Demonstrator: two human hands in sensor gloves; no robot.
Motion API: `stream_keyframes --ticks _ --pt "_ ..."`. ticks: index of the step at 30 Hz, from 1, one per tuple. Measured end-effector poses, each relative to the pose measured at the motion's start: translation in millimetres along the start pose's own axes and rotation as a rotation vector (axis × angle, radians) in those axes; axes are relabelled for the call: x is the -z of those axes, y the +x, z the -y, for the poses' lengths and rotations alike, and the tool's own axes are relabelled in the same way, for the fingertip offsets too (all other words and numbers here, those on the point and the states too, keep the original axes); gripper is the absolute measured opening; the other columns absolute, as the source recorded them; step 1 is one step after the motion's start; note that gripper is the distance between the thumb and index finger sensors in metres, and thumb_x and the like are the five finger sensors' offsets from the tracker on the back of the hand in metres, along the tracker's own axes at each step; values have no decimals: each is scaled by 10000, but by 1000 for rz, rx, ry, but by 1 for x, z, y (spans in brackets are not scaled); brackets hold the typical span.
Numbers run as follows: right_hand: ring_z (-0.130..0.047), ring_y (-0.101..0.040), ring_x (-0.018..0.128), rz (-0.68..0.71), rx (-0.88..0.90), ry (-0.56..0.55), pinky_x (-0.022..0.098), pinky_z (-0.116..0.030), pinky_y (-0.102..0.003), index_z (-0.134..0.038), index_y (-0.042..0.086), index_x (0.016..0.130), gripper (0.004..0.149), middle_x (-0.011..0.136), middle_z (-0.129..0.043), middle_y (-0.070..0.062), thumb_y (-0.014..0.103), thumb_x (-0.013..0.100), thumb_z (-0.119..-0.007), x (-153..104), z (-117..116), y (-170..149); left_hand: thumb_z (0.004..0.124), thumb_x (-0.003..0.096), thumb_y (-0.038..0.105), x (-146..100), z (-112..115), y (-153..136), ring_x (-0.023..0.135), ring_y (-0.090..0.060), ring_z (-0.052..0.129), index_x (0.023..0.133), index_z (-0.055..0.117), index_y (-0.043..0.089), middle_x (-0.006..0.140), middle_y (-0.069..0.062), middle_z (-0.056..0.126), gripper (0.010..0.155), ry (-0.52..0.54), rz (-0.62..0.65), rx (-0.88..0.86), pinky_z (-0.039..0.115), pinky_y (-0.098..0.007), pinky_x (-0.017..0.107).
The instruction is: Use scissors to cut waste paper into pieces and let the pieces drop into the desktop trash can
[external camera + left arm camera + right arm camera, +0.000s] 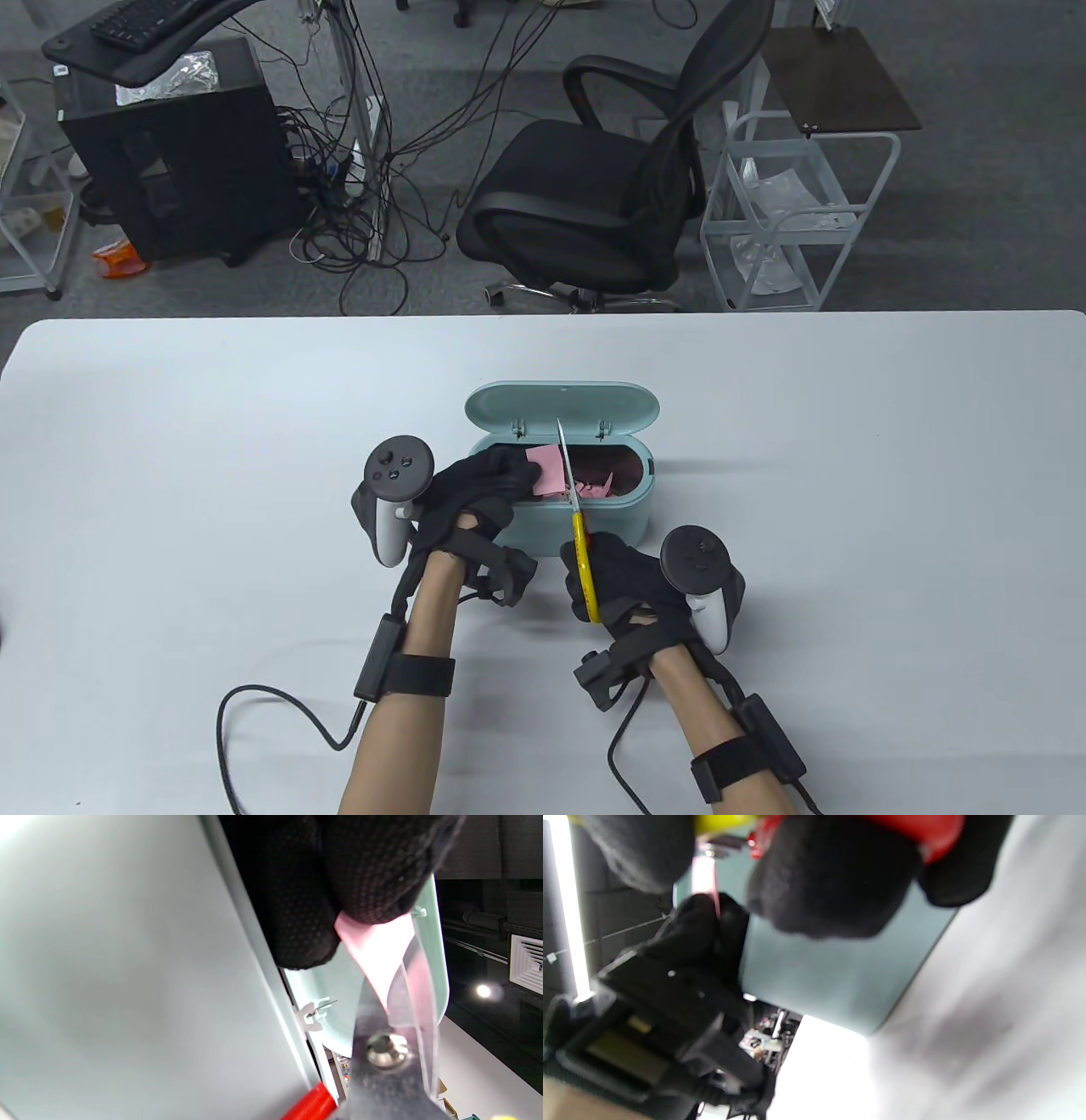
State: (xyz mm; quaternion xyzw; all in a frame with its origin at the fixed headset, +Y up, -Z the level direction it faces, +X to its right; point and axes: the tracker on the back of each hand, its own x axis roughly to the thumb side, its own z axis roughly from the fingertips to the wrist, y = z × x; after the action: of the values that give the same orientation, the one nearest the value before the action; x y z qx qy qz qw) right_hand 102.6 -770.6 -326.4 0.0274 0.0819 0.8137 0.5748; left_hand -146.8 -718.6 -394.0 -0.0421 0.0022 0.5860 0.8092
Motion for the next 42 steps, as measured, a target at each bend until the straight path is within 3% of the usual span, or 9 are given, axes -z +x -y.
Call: stream_keyframes --ticks 3,6,9,16,25,42 --pt "-990 -200 337 -21 -48 77 589 -725 -575 -723 134 812 680 630 -921 -36 668 391 -706 -3 1 -3 884 401 435 0 0 0 758 -204 973 735 960 243 628 60 1080 392 4 -1 -13 317 -649 747" --pt "-915 -279 556 -35 -99 188 643 -621 -645 -554 121 916 843 830 -778 -102 782 394 -592 -7 -1 -7 885 402 435 -1 0 -1 759 -204 973 735 960 243 629 61 1080 392 6 -3 -26 313 -647 747" --pt "-904 -296 568 -46 -130 198 647 -603 -656 -543 113 920 846 844 -763 -118 774 395 -596 -10 -2 -9 883 405 435 -1 -1 -2 763 -202 973 739 958 248 635 66 1080 391 23 -7 -58 314 -642 748" --pt "-937 -261 504 -24 -174 169 627 -664 -618 -594 118 897 831 782 -816 -89 772 385 -618 -11 -7 -7 882 413 425 -2 -1 -3 774 -203 971 753 954 245 654 57 1079 391 22 -9 -75 308 -641 747" --pt "-969 -233 417 -11 -144 122 589 -723 -585 -658 121 855 721 699 -872 -54 687 408 -649 -5 -10 -3 886 412 411 -1 -1 -2 773 -215 970 754 957 227 653 41 1081 394 17 -4 -50 310 -651 746" --pt "-1015 -125 188 22 -108 -7 522 -834 -480 -810 144 731 565 476 -980 37 587 385 -754 -7 0 -1 877 406 437 0 -1 -3 758 -206 980 733 965 232 625 52 1086 396 21 -1 -38 322 -650 746"
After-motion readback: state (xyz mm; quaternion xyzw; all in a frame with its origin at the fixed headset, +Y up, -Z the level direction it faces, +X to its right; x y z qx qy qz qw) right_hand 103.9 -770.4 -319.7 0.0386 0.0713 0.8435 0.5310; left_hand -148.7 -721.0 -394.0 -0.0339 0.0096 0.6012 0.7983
